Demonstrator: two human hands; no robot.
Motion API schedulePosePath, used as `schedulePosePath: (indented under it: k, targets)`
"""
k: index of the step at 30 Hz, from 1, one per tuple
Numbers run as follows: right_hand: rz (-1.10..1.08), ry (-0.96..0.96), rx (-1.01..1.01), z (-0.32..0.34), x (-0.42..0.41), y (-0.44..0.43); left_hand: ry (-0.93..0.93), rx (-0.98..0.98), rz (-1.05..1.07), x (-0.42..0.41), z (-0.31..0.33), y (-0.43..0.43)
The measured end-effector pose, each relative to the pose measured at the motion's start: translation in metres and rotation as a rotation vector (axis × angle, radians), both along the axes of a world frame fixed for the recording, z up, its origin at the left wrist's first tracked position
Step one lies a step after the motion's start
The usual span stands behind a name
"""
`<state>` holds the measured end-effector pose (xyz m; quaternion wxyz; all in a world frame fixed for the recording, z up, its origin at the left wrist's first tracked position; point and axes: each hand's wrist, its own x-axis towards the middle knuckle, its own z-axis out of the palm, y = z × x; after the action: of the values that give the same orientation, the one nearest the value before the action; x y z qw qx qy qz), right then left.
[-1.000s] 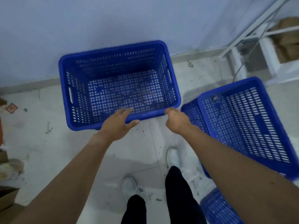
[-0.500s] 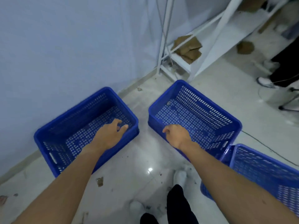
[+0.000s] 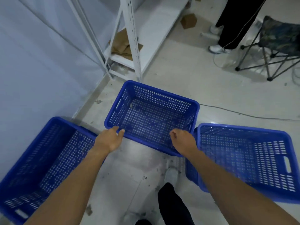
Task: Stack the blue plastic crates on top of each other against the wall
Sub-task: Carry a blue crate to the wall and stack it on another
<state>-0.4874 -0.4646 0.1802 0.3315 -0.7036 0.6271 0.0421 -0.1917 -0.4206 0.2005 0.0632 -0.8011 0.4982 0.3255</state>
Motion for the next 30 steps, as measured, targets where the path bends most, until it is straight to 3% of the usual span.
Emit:
schedulePosePath:
  k: [9, 15, 26, 30]
  targets:
    - [-0.097, -0.038, 0.12, -0.046, -0.049, -0.038, 0.059, -0.005, -0.118, -0.017, -0.012, -0.063]
    - [-0.022, -0.002, 0.349, -0.085, -0.066, -0.055, -0.036, 0.053, -0.171, 0.003, -0.033, -0.113]
    - [-0.14, 0.067, 0.27, -0.216, -0.075, -0.065, -0.115, 0.058, -0.381, 0.058, -0.195, -0.167]
    - [-0.245, 0.153, 0.25, -0.258, -0.079, -0.049, -0.181, 0.244, -0.547, 0.102, -0.251, -0.157]
